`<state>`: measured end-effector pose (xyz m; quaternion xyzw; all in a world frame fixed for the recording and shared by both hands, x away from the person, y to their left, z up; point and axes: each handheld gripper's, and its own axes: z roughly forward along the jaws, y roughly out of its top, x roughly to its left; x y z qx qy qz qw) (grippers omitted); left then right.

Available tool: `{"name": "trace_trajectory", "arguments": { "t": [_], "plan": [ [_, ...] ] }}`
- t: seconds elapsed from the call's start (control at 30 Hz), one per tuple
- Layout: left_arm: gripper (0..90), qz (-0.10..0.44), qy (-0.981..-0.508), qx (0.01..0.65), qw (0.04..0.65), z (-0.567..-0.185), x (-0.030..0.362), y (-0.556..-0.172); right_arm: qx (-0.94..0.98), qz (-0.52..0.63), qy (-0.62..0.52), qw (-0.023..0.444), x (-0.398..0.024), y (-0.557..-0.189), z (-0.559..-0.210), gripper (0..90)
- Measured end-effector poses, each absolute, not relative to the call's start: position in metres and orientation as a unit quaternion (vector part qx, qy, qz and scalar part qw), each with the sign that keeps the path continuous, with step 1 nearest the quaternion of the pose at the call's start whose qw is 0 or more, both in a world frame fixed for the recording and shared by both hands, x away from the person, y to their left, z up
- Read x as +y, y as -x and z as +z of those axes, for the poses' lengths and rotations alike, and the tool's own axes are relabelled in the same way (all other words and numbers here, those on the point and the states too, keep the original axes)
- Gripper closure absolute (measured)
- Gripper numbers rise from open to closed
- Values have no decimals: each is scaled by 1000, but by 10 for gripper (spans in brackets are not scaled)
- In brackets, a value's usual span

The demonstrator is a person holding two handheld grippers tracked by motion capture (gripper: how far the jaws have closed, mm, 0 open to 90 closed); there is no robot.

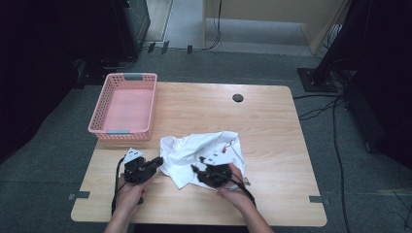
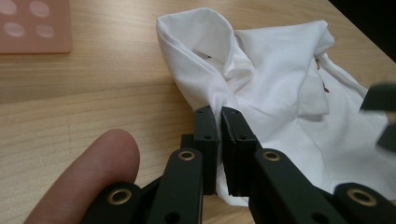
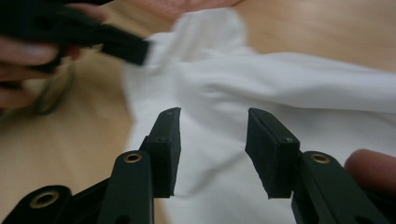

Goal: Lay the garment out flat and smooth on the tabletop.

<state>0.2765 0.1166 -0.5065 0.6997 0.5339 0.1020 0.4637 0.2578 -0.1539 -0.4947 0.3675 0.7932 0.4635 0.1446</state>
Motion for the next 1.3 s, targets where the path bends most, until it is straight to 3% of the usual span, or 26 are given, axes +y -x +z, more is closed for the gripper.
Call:
{"name": "trace_trajectory", "arguments": {
  "t": [0.03,0.3,0.47,0.5,0.67,0.87,1.17,1.2,1.23,1.3],
  "plan": [
    [858,98,-697,537,464,-508,117,-277,814,458,-336,118,-133,-253,-501,551],
    [858,93,-695,539,466,-510,118,-279,851,409,-310,115,-102,-248,-523,563],
    [854,85,-689,546,469,-514,119,-281,858,395,-298,141,-101,-244,-528,887],
    [854,84,-689,546,469,-514,119,-280,858,391,-302,143,-102,-244,-528,900],
    [848,87,-689,548,467,-516,122,-280,851,403,-304,146,-110,-245,-521,900],
    [845,90,-692,551,457,-519,130,-278,789,468,-373,141,-148,-261,-497,900],
    [837,97,-696,557,444,-524,142,-274,667,484,-529,203,-237,-289,-483,900],
    [748,97,-694,559,443,-524,143,-274,657,471,-550,210,-249,-291,-486,900],
    [748,99,-691,563,442,-524,145,-274,657,471,-550,210,-249,-291,-486,900],
    [631,105,-681,571,446,-522,149,-274,666,484,-536,187,-254,-289,-488,873]
  ]
}}
